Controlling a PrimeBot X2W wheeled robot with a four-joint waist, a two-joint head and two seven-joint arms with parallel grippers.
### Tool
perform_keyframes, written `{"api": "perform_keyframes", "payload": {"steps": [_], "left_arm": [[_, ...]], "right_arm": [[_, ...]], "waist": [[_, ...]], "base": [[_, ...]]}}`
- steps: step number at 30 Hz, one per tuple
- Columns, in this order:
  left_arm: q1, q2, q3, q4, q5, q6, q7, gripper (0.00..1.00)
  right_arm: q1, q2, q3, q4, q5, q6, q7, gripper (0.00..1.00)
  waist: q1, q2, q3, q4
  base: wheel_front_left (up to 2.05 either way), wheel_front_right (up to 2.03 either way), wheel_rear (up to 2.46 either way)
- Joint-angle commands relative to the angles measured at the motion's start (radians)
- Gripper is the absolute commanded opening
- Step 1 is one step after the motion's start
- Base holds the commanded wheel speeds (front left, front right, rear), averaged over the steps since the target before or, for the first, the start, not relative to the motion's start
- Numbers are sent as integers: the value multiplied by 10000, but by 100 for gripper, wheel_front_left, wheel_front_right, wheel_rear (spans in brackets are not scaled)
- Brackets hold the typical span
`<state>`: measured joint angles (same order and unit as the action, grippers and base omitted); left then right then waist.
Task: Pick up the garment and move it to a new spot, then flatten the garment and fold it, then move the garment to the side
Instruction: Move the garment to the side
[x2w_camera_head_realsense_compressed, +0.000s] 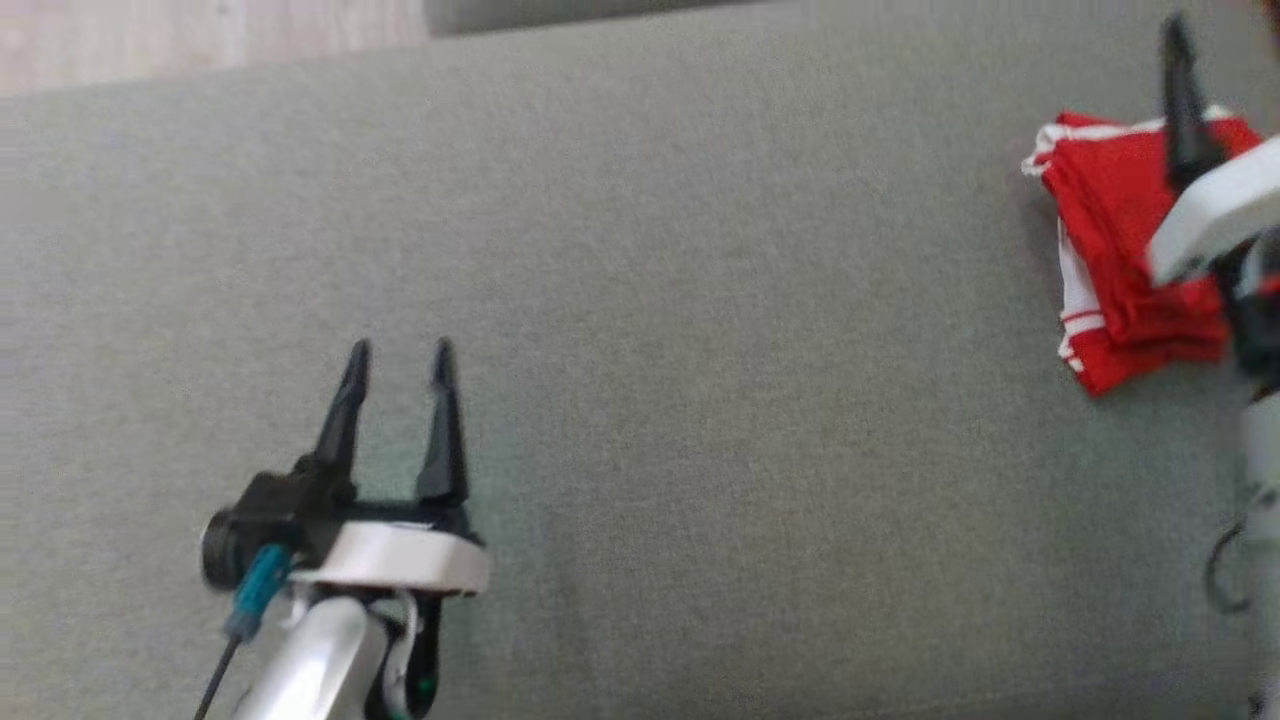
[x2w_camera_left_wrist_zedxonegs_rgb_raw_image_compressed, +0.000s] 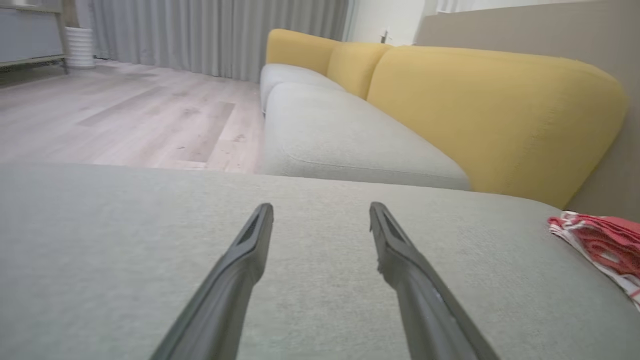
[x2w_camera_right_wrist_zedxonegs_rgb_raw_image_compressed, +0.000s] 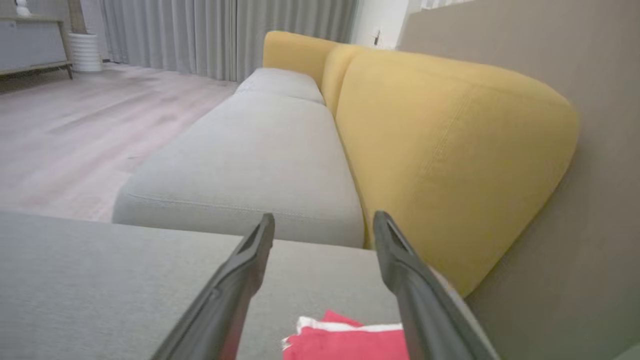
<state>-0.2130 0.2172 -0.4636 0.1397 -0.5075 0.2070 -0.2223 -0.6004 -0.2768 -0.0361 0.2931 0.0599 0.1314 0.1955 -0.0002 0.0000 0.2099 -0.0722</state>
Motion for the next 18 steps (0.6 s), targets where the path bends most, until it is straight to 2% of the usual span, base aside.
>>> {"api": "perform_keyframes", "payload": {"steps": [1, 6, 10, 16, 18], "left_arm": [[158, 276, 557, -158, -96, 112, -130, 100], [872, 377, 1033, -47, -447, 231, -242, 100], [1442, 481, 1188, 105, -626, 261, -267, 100], [1887, 506, 1173, 243, -749, 229, -279, 100], [1972, 492, 1100, 271, -734, 215, -279, 100]], "right_arm": [[394, 337, 80, -408, -4, -7, -244, 100], [1550, 1428, -32, -702, -297, -7, -1024, 100], [2616, 1973, 39, -866, -656, -7, -1648, 100], [4037, 2247, 183, -1154, -889, -7, -2299, 100], [4575, 2257, 348, -1227, -390, -7, -2570, 100]], "waist": [[2, 0, -621, 350], [2, 0, -1322, 684], [2, 0, -1737, 920], [2, 0, -2028, 1191], [2, 0, -2089, 1294]], "base": [[0, 0, 0], [0, 0, 0], [0, 0, 0], [0, 0, 0], [0, 0, 0]]}}
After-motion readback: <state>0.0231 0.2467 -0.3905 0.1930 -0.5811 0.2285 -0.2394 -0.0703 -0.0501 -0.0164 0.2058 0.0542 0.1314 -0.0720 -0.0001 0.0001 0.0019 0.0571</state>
